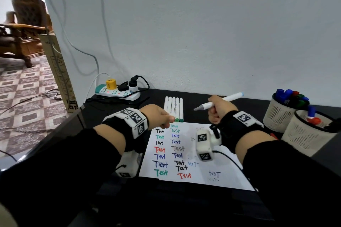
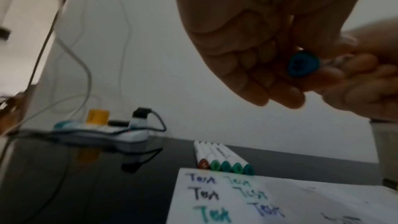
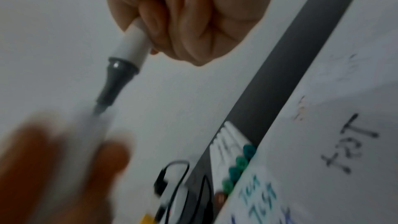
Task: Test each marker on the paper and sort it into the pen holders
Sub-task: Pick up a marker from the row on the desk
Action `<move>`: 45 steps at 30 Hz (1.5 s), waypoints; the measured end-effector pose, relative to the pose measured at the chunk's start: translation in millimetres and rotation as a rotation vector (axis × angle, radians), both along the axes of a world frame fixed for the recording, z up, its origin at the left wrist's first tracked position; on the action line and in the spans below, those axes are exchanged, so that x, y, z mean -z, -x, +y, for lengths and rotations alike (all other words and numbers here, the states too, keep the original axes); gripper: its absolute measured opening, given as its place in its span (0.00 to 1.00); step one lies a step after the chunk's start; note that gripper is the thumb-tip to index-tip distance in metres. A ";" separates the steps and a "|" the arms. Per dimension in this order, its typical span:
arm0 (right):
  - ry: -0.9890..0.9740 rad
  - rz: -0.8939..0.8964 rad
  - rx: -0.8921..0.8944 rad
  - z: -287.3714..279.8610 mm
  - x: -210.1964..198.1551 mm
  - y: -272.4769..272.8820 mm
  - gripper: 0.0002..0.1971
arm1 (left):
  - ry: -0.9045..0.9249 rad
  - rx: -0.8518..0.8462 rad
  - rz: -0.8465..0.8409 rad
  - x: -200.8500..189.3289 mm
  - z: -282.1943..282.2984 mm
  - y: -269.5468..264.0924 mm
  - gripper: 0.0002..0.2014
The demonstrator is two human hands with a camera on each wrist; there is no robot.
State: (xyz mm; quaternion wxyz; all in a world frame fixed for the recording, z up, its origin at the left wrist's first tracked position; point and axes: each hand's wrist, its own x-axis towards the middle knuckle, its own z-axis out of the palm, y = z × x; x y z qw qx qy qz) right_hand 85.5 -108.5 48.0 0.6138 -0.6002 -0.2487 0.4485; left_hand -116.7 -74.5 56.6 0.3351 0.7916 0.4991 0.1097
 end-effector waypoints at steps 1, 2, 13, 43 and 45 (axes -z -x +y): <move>0.008 -0.021 0.006 0.6 2.3 -5.7 0.15 | -0.019 -0.009 0.044 2.3 2.6 3.4 0.14; 0.018 -0.057 0.009 2.2 5.1 -9.2 0.16 | -0.045 -0.017 0.083 4.7 5.0 4.8 0.15; 0.123 -0.120 0.026 27.2 43.5 2.0 0.14 | -0.075 -0.112 0.060 24.6 27.3 -19.5 0.17; 0.137 -0.664 -0.121 44.7 81.9 -12.7 0.15 | -0.008 -0.101 0.171 43.4 45.3 -30.0 0.17; 0.136 -0.650 -0.098 44.2 82.3 -13.2 0.16 | -0.009 -0.099 0.174 43.1 44.7 -29.8 0.17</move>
